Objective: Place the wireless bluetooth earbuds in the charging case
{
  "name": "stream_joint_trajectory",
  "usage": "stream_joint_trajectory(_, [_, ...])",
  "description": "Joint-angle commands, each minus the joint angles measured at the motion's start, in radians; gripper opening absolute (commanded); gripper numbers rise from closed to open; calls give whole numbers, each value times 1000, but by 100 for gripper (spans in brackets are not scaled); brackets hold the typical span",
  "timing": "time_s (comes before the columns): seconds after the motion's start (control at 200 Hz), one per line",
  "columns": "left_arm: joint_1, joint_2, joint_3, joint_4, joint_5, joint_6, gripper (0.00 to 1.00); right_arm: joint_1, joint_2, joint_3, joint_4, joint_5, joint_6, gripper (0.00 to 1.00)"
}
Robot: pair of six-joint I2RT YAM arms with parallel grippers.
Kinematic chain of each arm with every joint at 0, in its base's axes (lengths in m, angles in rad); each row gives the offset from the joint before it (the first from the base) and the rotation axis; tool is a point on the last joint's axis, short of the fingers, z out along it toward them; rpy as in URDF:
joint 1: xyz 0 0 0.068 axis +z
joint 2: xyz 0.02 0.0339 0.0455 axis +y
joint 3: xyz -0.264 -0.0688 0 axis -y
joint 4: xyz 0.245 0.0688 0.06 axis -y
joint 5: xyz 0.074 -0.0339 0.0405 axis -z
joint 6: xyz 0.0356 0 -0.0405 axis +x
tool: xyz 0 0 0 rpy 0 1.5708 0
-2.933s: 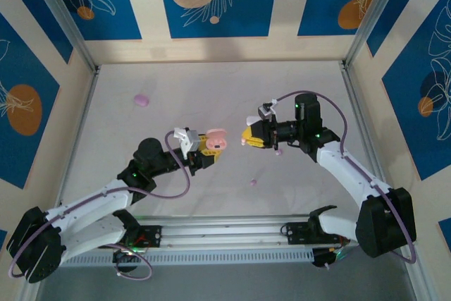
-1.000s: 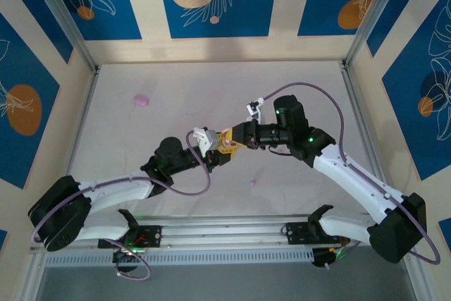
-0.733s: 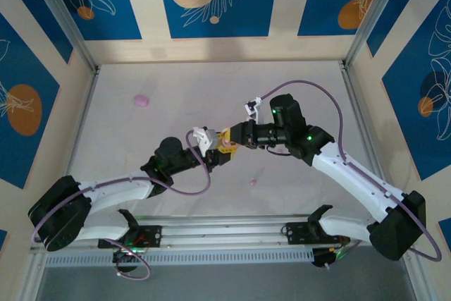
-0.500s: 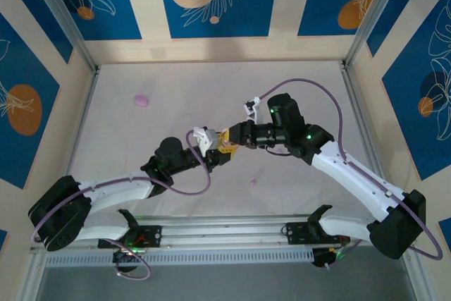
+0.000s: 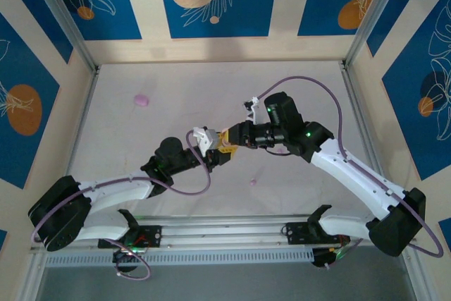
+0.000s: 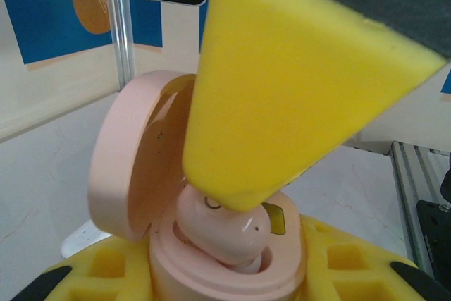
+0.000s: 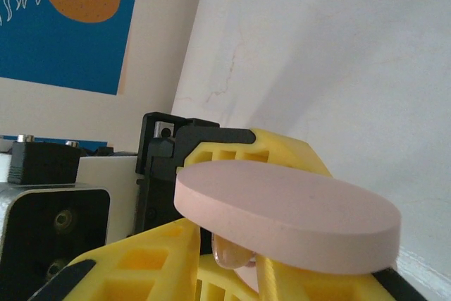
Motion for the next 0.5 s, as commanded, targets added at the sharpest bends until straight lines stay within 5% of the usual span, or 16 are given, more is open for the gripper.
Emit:
stream_joint_trajectory(0.0, [-14,-32,22,66,-11,2,32,9,-3,27,-95,9,-35,30])
stream_joint_trajectory(0.495, [-14,-73,-1,35,-28,22,32,-44,-238,-4,-90,118,-102,40])
